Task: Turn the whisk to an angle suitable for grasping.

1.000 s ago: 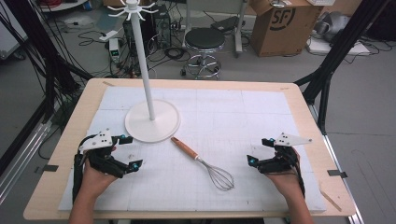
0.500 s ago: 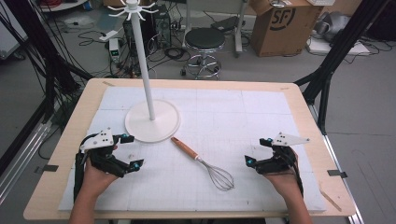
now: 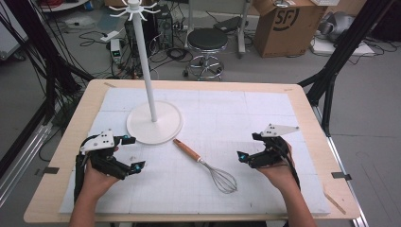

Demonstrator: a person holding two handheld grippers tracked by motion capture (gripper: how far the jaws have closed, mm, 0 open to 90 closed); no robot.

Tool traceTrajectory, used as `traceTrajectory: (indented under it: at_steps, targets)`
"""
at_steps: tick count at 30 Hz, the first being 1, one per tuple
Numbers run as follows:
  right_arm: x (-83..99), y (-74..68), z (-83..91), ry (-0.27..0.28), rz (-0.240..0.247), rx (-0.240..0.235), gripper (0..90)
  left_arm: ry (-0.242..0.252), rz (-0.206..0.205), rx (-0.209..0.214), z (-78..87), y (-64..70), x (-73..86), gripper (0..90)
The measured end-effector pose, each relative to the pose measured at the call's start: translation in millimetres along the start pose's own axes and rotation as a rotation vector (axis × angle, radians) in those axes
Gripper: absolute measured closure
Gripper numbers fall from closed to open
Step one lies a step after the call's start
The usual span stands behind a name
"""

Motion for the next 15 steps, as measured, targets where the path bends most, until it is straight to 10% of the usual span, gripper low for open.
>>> traceTrajectory:
  at_steps: [15]
  targets:
    - [-34.8,-22.8,-59.3,-0.103,0.053,-0.098,1.9,0.004,-0.005,0.008,0.0,0.8,-2.9,2.2]
Point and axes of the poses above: each handheld gripper's, and its own axes: z roughly backward along the jaws, x roughly out of its underside, y roughly to its right, the point moved 3 cm from there along -z, roughly forward along the jaws, and after that the axes turned 14 degrees about y, right-handed, at the moved point
